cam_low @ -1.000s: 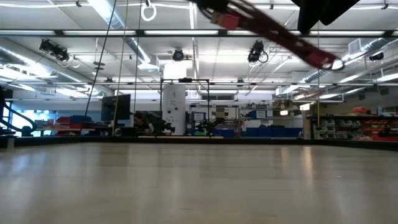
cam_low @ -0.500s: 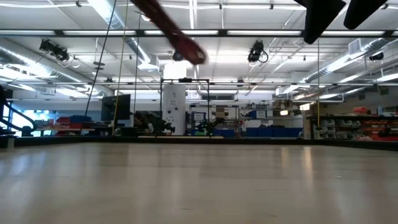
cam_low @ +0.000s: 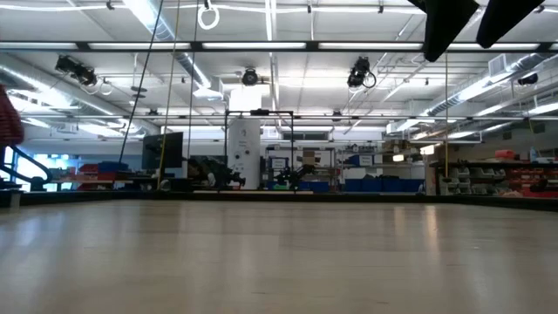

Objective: Pick and place USB-C Cables
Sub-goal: Put the pink charger cable into the green bin, then move the green bin to the center of the table

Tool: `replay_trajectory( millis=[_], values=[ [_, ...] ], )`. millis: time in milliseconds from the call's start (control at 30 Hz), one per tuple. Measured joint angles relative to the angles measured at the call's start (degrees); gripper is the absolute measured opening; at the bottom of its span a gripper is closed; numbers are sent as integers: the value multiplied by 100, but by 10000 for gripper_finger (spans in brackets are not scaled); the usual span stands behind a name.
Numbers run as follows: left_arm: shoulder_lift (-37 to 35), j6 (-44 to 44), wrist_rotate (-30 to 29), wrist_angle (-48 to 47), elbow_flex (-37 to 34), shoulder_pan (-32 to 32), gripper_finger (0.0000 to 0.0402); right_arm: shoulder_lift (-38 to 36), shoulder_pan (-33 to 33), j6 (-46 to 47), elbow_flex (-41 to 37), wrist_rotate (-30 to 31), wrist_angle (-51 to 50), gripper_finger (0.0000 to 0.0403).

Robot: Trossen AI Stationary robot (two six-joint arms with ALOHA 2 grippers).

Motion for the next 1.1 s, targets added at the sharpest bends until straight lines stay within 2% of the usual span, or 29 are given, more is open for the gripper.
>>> replay_trajectory(
  millis=[233, 500, 733, 800, 933, 1100],
  values=[
    [13, -546, -1, 20, -11, -609, 37, 0, -120, -295, 0, 2, -1, 237],
    [13, -2166, 76, 24, -11, -1464, 36, 0, -219, -443, 0, 2, -1, 236],
    [9, -2847, -30, 19, -215, -2114, 41, 0, -271, -409, 0, 2, 5, 235],
    [9, -2859, -246, 24, -459, -2211, 49, 0, -269, -403, 0, 0, 18, 235],
    [13, -2968, -251, 133, -1031, -2203, 78, 0, -269, -401, 0, 1, 56, 235],
    [13, -2974, 292, 357, -1671, -2139, 134, 0, -272, -342, 0, 0, 65, 235]
  ],
)
